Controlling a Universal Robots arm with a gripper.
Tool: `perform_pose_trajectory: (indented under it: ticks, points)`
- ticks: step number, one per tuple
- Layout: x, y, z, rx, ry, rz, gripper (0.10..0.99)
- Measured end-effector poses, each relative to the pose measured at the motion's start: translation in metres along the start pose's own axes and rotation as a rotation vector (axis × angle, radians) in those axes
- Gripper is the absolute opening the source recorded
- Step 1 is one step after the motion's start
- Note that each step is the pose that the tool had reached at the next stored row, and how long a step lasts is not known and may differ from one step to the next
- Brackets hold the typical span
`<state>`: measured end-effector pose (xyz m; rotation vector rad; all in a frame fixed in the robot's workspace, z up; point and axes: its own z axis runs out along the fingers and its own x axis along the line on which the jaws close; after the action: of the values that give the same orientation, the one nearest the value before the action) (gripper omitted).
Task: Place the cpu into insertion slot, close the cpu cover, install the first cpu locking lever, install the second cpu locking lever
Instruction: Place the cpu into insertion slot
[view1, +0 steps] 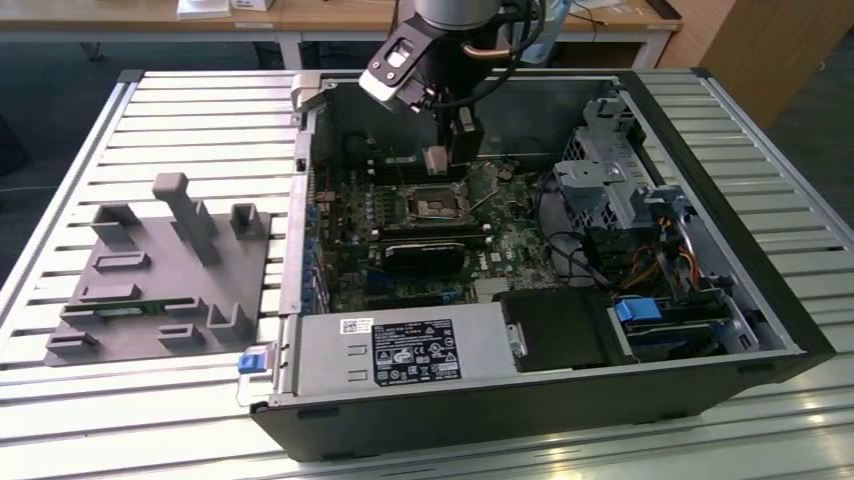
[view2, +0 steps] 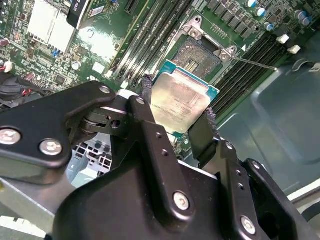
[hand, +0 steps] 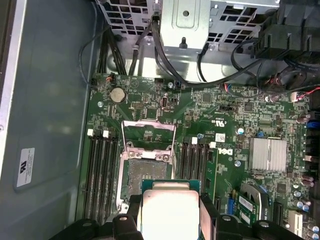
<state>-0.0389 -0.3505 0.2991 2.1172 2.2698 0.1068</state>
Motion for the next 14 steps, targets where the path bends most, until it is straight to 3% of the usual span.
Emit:
perform_pose_trajectory:
  ticks: [6, 10, 14]
  points:
    - [-0.0001, -0.0005, 0.0069, 0.000, -0.0011, 0.000, 0.541]
    - [-0.0001, -0.0008, 0.0097, 0.001, -0.0155, 0.002, 0.541]
    - [0.0033, -0.0011, 0.0170, 0.003, -0.0172, 0.013, 0.541]
